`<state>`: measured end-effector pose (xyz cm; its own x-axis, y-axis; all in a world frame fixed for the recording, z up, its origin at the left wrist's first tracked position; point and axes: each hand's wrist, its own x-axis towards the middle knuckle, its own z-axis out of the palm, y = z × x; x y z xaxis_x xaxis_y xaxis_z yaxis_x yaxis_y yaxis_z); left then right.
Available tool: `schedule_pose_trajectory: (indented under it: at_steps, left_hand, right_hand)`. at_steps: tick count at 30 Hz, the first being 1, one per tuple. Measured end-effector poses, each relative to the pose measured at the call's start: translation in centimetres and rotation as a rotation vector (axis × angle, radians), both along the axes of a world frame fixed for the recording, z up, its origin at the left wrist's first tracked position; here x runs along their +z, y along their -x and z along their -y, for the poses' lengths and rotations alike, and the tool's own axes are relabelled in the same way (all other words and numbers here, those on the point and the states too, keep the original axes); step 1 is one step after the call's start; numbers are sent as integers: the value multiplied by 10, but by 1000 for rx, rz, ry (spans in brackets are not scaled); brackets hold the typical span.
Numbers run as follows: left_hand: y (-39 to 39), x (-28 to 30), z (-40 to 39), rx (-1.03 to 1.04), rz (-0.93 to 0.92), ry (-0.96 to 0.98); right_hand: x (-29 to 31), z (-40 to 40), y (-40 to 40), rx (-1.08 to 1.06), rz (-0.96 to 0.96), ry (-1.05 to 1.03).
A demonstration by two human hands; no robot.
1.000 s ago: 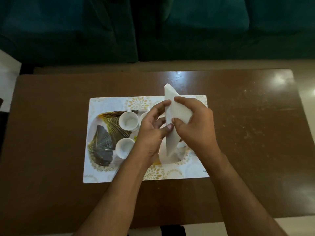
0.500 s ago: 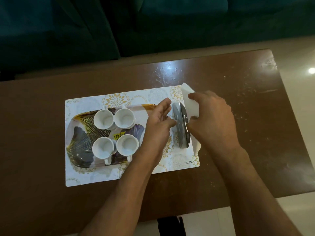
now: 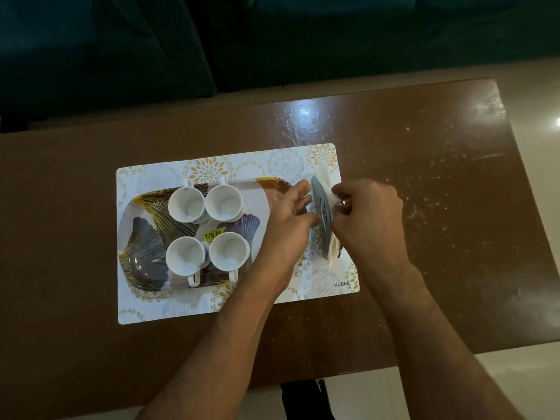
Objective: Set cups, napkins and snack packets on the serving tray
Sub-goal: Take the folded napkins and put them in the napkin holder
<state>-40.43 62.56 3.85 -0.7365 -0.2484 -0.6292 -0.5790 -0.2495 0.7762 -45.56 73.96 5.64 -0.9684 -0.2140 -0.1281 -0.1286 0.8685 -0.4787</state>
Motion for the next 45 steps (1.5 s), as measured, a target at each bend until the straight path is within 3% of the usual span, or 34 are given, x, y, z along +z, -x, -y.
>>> schedule_pose_trajectory:
  at_steps: [22,28,32,36,39,45]
  left_hand:
    - [2,-3,-7,-25,6,-87]
    - [-1,1,9,-17,-41,-1]
    - [-10,9,34,-66,-129,233]
    - [-26,19,76,-252,-181,739]
    - [-41,23,114,-362,-123,1000]
    - [-87,17,200,-355,-9,1136]
  right_hand:
    - [-2,5,-1,-66,20,-24]
    - [2,18,-6,4,-50,-101]
    - [3,39,-10,88,-145,-137]
    - [3,75,-18,208,-133,-204]
    - [2,109,-28,274,-113,-264]
    - [5,188,-61,406,-101,-279]
